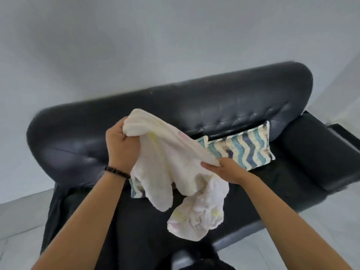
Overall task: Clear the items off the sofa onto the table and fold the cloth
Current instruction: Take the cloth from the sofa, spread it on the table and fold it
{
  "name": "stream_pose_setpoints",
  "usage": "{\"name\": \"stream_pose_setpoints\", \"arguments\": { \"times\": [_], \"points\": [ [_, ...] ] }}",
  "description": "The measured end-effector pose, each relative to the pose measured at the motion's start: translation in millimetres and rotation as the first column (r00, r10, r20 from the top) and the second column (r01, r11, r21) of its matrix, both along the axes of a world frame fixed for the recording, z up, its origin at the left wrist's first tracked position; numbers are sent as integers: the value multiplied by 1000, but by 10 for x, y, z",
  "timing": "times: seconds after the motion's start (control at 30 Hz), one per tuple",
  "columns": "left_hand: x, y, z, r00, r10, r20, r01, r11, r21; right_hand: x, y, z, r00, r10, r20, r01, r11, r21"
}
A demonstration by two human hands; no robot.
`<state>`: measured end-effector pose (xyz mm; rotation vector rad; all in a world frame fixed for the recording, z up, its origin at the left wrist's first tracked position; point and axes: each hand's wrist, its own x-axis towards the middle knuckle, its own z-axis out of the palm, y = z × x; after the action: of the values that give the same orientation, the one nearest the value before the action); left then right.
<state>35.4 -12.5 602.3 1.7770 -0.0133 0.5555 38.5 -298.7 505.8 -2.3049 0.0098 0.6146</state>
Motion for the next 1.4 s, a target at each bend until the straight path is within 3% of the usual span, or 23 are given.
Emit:
{"name": "stream_pose_setpoints", "arguments": {
  "times": [0.1, 0.23, 0.33, 0.43, 0.5, 0.6, 0.7, 0.83, 0.97, 1.03, 1.1, 1.2, 1.27, 1.3, 1.4],
  "points": [
    [182, -92, -190, 994, -94, -54, 95, 996, 3, -413, -215, -106, 972, -188, -140, 203, 973, 107],
    [342, -444, -435, 874, -332, -356, 396, 910, 122, -983, -683, 11, 838, -542, -61, 545, 828, 131],
    [193, -1020, -469, 639, -580, -505, 713, 694, 105, -1545, -1075, 370, 697, -716, -32, 682, 649, 338],
    [-133, -1714, -476, 325, -717, -616, 937, 334, 106, -2091, -1376, 689, 555, -831, 46, 728, 512, 455],
    [-399, -2187, -445, 207, -725, -657, 970, 239, 41, -2427, -1590, 775, 427, -898, 107, 770, 423, 478],
    [-774, -2884, -412, 122, -776, -619, 970, 225, -91, -2855, -1953, 791, 239, -954, 183, 799, 300, 521],
    [-1198, -3681, -463, 40, -804, -593, 983, 137, -120, -3256, -2434, 809, 70, -977, 201, 789, 177, 588],
    [-1869, -4811, -513, 71, -793, -605, 996, 28, 81, -3723, -3218, 908, 19, -980, 197, 765, 141, 629],
    [-2507, -5795, -537, -95, -752, -652, 987, -156, 37, -4235, -3963, 1079, 15, -966, 260, 737, 186, 649],
    [-2708, -6220, -555, -73, -750, -657, 986, -152, 64, -4471, -4327, 1136, -3, -965, 261, 731, 176, 660],
    [-2827, -6631, -555, 55, -835, -548, 993, -12, 119, -4669, -4700, 1115, -23, -964, 265, 742, 161, 651],
    [-2848, -7292, -440, 250, -910, -332, 966, 259, 17, -4896, -5285, 947, -103, -962, 252, 767, 84, 636],
    [-2802, -7761, -339, 290, -918, -272, 948, 313, -47, -5001, -5704, 775, -159, -946, 282, 824, 31, 566],
    [-2780, -7995, -294, 298, -923, -246, 948, 316, -40, -5052, -5923, 670, -148, -927, 345, 886, 31, 462],
    [-2713, -8752, -229, 291, -943, -159, 955, 297, -12, -5129, -6567, 338, 33, -906, 422, 988, 93, 122]
  ]
}}
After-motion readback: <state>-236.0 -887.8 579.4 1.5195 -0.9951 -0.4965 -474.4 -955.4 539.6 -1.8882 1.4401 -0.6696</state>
